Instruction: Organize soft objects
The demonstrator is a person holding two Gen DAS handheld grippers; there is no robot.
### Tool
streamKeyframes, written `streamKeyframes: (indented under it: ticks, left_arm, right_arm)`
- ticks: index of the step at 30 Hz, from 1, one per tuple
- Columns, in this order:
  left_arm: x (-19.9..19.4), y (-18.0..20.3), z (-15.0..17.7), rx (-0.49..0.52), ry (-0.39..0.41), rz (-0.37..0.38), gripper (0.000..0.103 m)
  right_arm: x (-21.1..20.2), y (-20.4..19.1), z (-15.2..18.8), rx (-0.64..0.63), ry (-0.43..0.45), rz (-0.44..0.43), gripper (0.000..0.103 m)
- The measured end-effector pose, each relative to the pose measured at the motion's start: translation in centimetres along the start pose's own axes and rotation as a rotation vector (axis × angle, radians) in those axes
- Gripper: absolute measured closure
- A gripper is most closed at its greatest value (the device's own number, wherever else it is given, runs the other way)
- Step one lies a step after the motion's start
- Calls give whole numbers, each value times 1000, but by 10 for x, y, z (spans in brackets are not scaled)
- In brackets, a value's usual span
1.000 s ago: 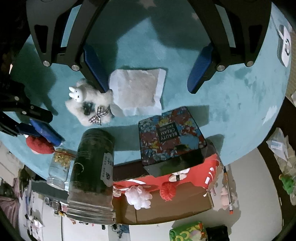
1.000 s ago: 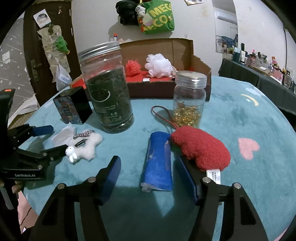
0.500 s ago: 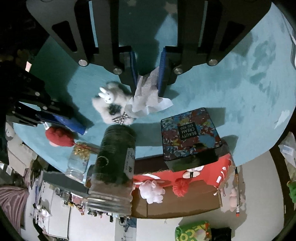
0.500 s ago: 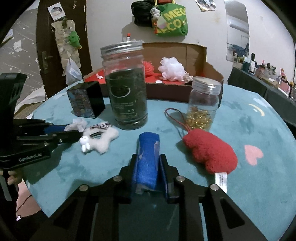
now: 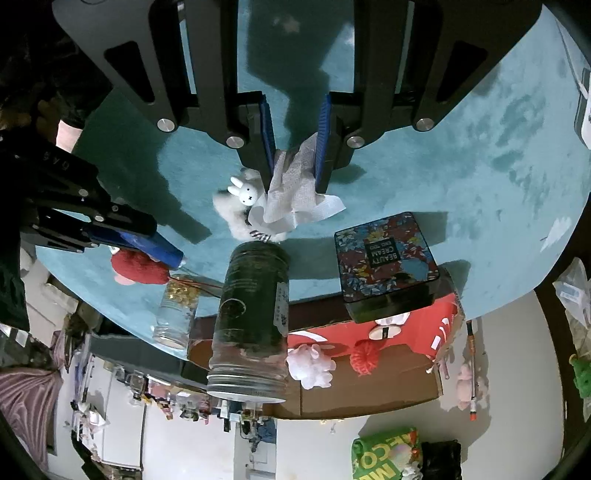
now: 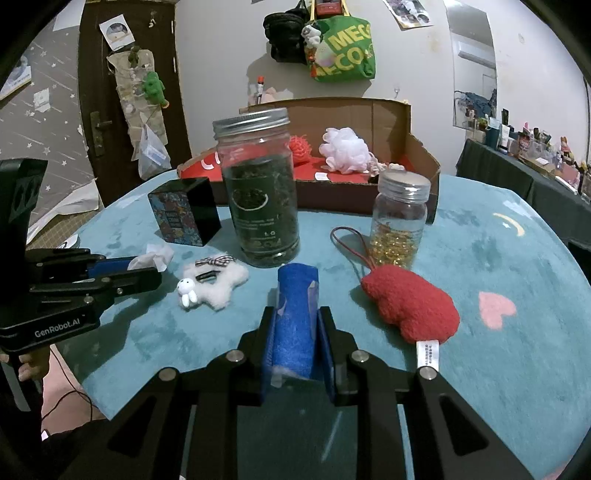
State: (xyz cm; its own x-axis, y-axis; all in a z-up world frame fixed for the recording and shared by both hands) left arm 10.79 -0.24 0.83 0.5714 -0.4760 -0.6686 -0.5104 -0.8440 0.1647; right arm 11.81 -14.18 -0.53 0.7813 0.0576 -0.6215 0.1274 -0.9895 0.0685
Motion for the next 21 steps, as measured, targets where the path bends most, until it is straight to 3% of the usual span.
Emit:
streamKeyframes:
  ticks: [21]
  left_arm:
    - [-17,-38,-2,-38,-12,-98,85]
  right_arm:
    - [-16,39,-12,35,14,71,79]
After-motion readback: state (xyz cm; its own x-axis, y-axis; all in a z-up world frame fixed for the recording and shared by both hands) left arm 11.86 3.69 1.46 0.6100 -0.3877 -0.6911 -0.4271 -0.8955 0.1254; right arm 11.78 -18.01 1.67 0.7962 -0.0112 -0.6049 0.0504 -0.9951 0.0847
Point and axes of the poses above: each gripper's, at about its wrist camera, not at the fingertips, and x roughly the way its jaws point, y to its right, z to its underside, the point moved 6 cm from there along x, roughly the way its jaws point, and after that the axes turned 13 degrees about z, right-handed, at the moved point
